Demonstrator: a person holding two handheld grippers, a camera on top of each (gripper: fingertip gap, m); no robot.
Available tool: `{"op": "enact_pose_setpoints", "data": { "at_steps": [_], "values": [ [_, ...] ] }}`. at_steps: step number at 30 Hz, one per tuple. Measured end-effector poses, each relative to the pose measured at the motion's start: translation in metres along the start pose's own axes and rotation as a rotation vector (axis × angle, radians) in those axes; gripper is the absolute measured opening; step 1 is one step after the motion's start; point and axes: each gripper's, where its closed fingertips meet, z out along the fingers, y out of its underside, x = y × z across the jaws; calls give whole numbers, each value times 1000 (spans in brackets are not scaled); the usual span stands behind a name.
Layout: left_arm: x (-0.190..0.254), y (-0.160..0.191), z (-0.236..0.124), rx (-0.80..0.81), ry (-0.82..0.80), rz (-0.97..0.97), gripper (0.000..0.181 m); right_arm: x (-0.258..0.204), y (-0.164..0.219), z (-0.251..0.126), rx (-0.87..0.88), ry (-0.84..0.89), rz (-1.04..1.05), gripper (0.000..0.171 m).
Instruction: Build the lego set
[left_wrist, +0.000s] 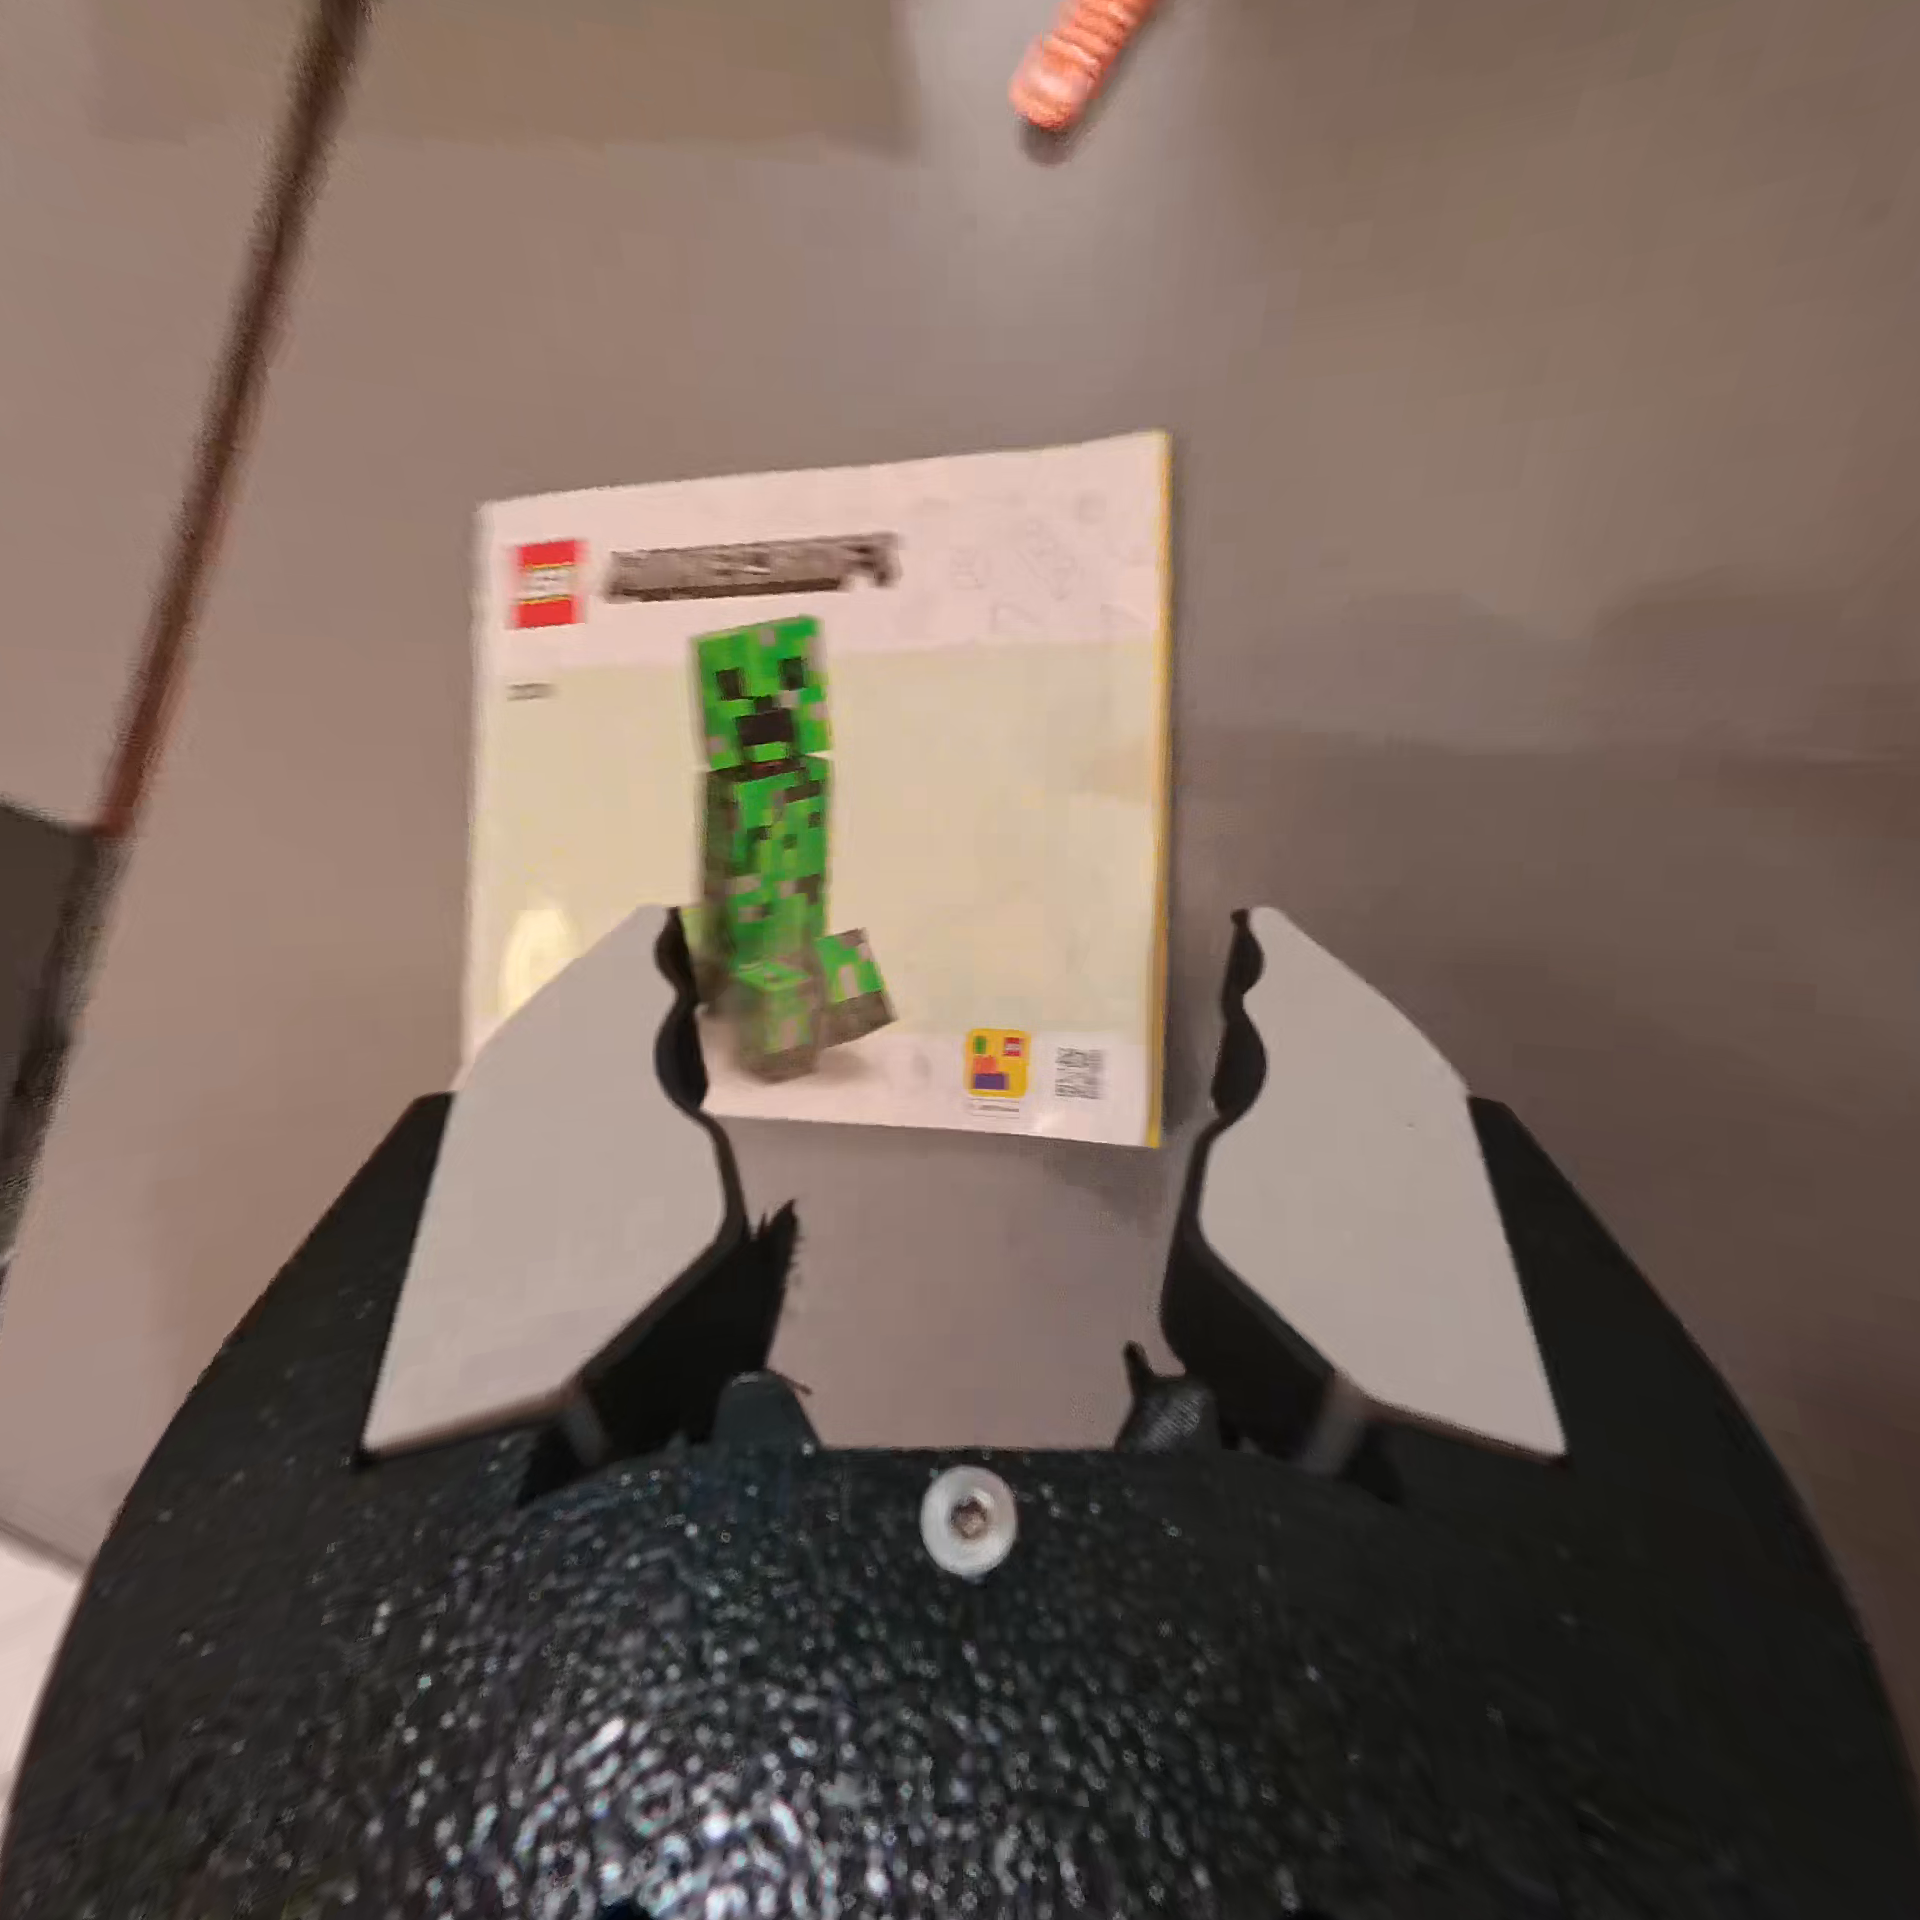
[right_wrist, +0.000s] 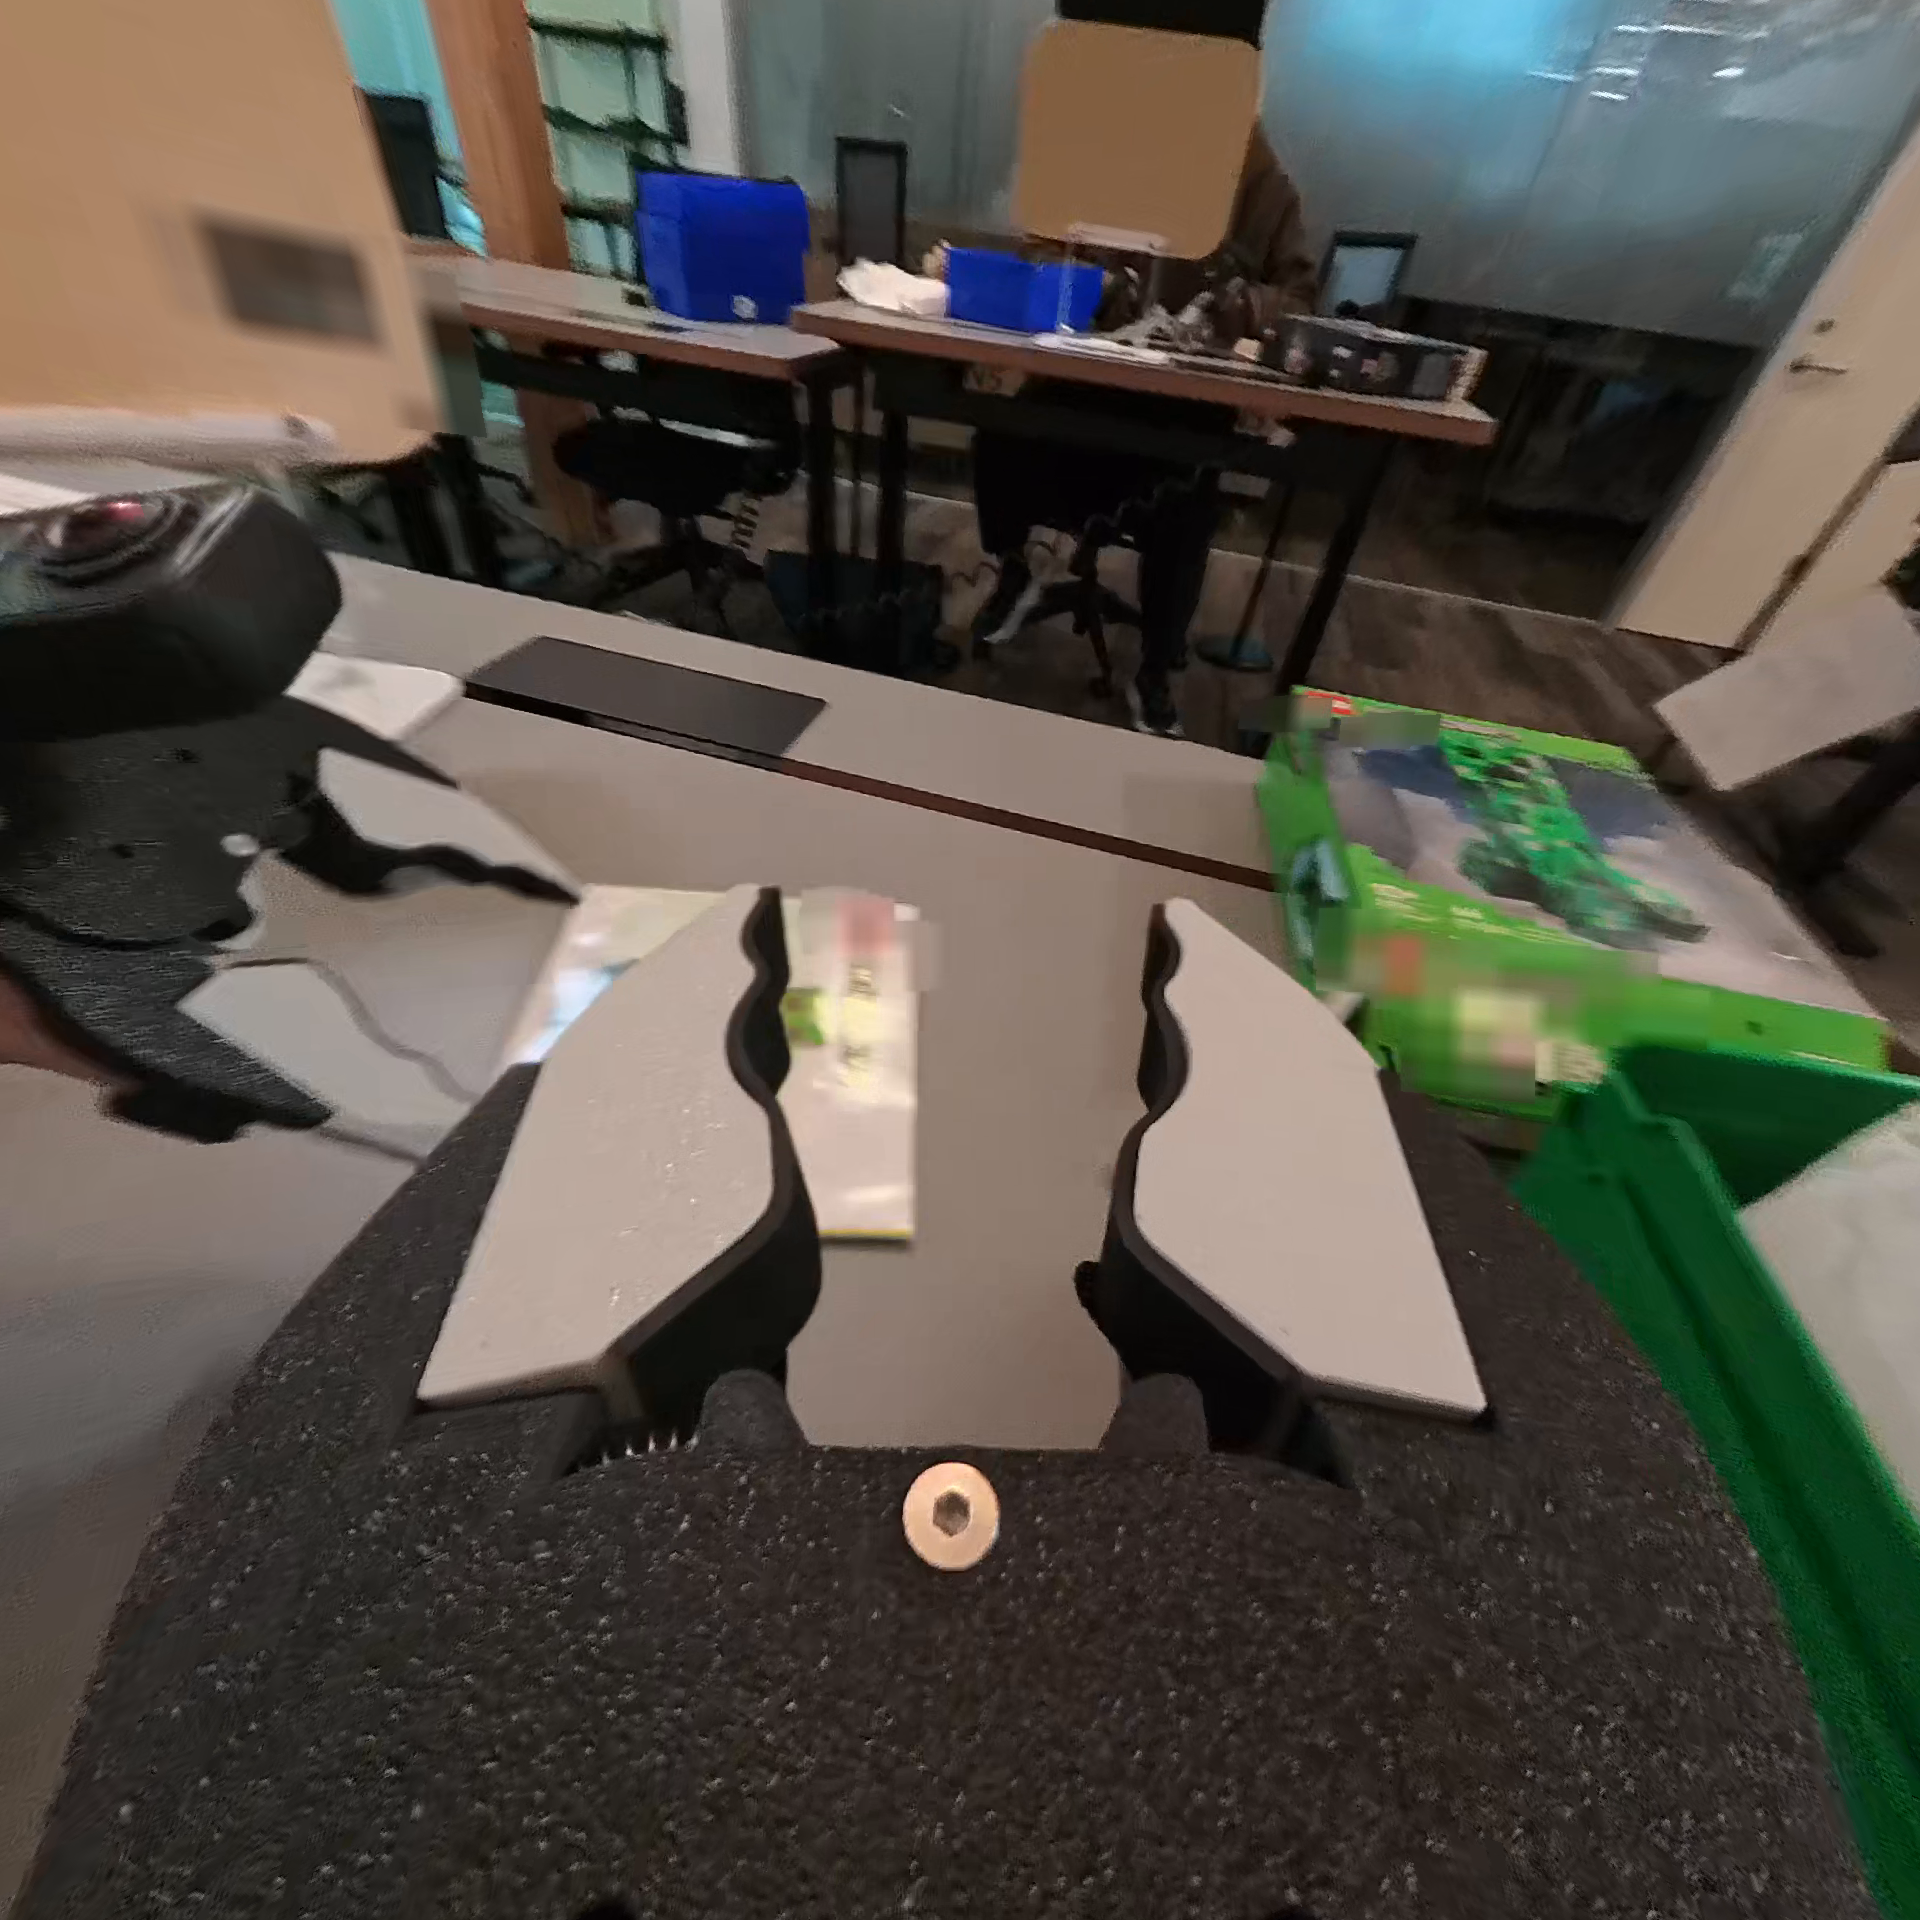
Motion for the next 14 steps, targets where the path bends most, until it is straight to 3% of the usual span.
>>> {"op": "enact_pose_setpoints", "data": {
  "at_steps": [1,4,6,10,14],
  "values": [
    [-13,-2,-7,39,-94,-15,101,-11,-3,0,24,-41,20,73],
    [-65,2,-32,49,-429,3,115,-61,-33,-2,134,-189,67,104],
    [-85,15,-38,-33,-556,2,131,-103,-53,-5,156,-280,34,117],
    [-98,25,-41,-59,-671,-1,141,-160,-57,-1,37,-270,-187,121],
    [-95,25,-43,-48,-717,28,139,-177,-50,5,-41,-234,-247,117]
  ]
}}
